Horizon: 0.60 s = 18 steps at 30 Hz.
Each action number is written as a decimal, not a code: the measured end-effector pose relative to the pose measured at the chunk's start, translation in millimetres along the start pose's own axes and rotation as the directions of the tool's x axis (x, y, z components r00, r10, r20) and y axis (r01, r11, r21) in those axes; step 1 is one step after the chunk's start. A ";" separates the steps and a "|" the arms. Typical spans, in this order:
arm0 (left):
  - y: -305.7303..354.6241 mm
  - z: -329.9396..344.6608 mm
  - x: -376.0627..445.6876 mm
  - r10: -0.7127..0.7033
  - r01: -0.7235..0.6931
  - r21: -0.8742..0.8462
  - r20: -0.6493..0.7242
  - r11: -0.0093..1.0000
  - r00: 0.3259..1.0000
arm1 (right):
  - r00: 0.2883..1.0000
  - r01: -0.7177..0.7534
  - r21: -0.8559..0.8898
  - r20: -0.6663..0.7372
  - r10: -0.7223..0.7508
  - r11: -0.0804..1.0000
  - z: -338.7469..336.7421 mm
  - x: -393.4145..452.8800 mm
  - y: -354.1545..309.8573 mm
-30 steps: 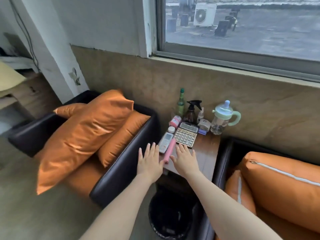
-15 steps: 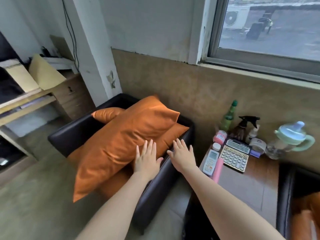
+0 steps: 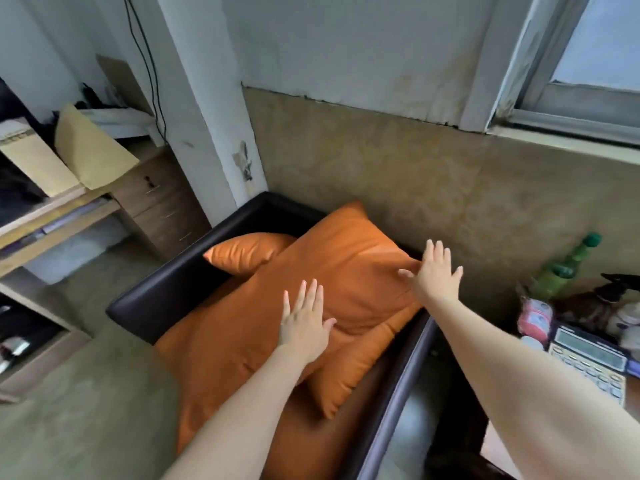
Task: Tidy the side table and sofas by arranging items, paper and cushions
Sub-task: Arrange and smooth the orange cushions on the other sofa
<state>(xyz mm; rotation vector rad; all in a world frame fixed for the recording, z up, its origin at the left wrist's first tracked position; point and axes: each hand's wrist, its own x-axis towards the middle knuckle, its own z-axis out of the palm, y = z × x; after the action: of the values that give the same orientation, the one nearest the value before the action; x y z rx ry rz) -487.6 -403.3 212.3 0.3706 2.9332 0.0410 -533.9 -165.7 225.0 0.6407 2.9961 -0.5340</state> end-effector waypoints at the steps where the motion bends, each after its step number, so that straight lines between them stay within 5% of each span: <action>1: -9.2 0.0 10.2 0.014 -0.014 0.004 0.007 1.000 1.000 | 0.997 -0.053 -0.014 0.060 0.054 0.998 3.1 13.0 -2.1; 4: -41.3 -1.5 43.5 0.071 -0.071 -0.013 0.019 0.997 0.997 | 0.966 -0.190 -0.020 0.173 0.191 0.982 15.4 35.5 -14.5; 11: -121.5 -33.0 109.9 0.257 -0.257 -0.023 -0.002 0.966 0.966 | 0.950 -0.264 0.118 -0.141 0.279 0.957 32.4 19.3 -114.6; 15: -132.1 -60.3 122.3 0.388 -0.392 -0.087 -0.063 0.916 0.920 | 0.952 -0.153 0.154 -0.242 0.187 0.976 18.4 21.4 -209.4; 18: -126.8 -91.4 90.9 0.327 -0.410 -0.225 -0.330 0.884 0.885 | 0.951 0.033 0.162 -0.308 0.018 0.986 4.0 22.4 -283.3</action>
<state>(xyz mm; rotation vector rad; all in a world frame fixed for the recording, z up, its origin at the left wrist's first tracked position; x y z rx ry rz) -622.0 -503.8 279.6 0.9462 3.0104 0.6201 -668.5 -400.8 310.9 0.7924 3.2693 -0.7557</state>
